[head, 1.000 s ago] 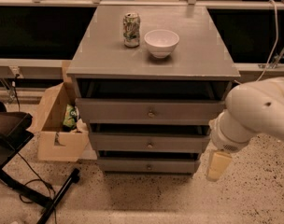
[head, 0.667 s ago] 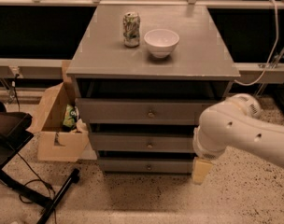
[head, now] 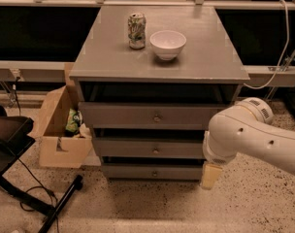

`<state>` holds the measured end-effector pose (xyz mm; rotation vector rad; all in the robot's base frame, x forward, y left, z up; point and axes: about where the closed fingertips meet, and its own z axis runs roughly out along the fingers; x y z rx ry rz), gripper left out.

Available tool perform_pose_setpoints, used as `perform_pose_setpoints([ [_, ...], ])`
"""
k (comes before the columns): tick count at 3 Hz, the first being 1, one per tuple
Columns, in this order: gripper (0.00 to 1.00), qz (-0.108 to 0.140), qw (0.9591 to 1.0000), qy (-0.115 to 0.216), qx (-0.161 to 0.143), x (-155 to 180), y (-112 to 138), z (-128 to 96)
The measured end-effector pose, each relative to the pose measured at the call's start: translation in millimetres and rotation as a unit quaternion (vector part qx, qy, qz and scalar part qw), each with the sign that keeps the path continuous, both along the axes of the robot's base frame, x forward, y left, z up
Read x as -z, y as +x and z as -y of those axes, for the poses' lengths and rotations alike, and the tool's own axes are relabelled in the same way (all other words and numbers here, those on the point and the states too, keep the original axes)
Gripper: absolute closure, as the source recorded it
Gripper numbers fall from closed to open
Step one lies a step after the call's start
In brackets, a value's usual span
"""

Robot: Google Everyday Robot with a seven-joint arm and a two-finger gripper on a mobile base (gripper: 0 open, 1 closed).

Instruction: Open bottom drawer

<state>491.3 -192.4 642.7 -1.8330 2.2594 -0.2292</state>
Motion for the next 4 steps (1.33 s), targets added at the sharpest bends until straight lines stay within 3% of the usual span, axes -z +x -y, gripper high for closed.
perform_pose_setpoints([
  [1,0.00,-0.023,0.9994,0.027,0.008,53.5,11.1,-16.2],
  [2,0.00,-0.045,0.9983,0.036,0.000,128.3,32.9,-43.8],
  [4,0.00,-0.074,0.9946,0.013,-0.072,260.3,73.1,-108.4],
])
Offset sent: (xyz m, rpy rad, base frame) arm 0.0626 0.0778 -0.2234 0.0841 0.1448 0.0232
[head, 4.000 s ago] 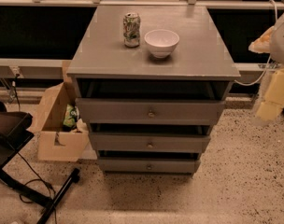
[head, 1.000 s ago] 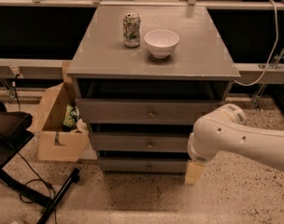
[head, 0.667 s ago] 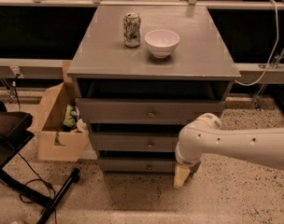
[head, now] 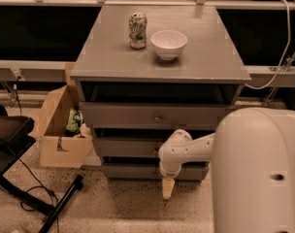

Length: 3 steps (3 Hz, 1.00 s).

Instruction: Open bottom drawer

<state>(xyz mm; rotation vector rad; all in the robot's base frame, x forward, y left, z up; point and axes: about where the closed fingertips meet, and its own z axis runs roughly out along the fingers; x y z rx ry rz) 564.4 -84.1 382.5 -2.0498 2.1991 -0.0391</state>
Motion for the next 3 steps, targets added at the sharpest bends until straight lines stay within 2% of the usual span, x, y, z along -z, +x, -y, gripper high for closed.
perform_pose_setpoints([
  [1,0.00,-0.012,0.9992,-0.024,-0.031,48.4,-3.8,-12.0],
  [3,0.00,-0.021,0.9988,-0.025,-0.037,58.2,-6.4,-15.7],
])
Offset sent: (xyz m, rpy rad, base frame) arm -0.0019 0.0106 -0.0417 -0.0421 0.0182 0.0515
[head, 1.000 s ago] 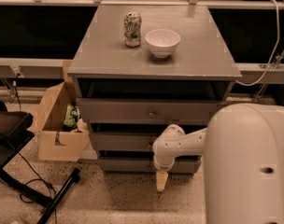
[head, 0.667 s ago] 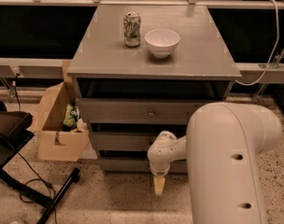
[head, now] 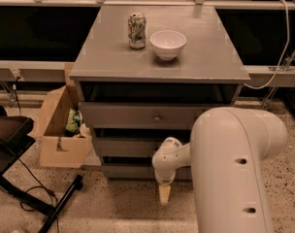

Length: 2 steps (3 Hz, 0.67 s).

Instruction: Open bottom drawer

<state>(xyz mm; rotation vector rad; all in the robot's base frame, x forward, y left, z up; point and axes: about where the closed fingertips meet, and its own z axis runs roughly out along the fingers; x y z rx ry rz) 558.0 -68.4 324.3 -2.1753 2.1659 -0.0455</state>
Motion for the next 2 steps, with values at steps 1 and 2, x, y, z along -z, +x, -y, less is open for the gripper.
perform_pose_setpoints([
  [1,0.00,-0.027,0.9996,0.009,0.005,43.3,1.8,1.3],
  [2,0.00,-0.048,0.9987,0.008,0.014,103.9,6.4,8.9],
])
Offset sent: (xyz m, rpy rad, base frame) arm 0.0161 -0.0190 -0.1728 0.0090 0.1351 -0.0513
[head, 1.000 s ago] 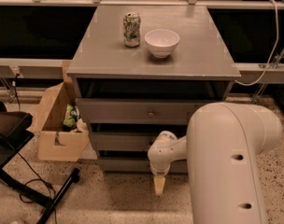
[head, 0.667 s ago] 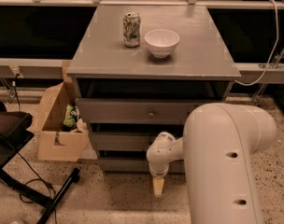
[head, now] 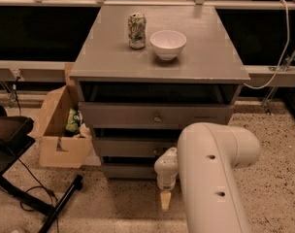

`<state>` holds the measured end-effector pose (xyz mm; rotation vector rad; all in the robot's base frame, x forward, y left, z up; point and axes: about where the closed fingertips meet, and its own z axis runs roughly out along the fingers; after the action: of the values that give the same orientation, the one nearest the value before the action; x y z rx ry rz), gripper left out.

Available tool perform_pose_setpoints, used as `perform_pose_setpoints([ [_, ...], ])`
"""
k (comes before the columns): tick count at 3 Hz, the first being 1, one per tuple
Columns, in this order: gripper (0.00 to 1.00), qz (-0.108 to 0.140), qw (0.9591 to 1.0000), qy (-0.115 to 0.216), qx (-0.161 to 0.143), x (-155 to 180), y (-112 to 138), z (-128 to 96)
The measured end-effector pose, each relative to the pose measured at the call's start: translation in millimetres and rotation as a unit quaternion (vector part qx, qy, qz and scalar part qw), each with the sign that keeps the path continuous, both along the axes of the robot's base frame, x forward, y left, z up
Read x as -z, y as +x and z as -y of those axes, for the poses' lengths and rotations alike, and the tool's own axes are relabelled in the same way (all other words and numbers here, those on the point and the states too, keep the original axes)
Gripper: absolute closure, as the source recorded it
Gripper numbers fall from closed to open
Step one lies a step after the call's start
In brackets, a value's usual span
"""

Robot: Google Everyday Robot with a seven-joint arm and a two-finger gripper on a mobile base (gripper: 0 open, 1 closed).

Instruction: Open bottom drawer

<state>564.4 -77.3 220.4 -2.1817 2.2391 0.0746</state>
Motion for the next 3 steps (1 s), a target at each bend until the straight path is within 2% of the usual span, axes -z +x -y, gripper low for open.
perform_pose_setpoints([
  [1,0.00,0.015,0.9999,0.003,-0.001,31.3,7.4,16.5],
  [2,0.00,0.061,0.9979,-0.003,-0.023,29.5,29.9,26.2],
  [3,0.00,0.111,0.9929,-0.020,-0.036,14.3,53.8,38.9],
])
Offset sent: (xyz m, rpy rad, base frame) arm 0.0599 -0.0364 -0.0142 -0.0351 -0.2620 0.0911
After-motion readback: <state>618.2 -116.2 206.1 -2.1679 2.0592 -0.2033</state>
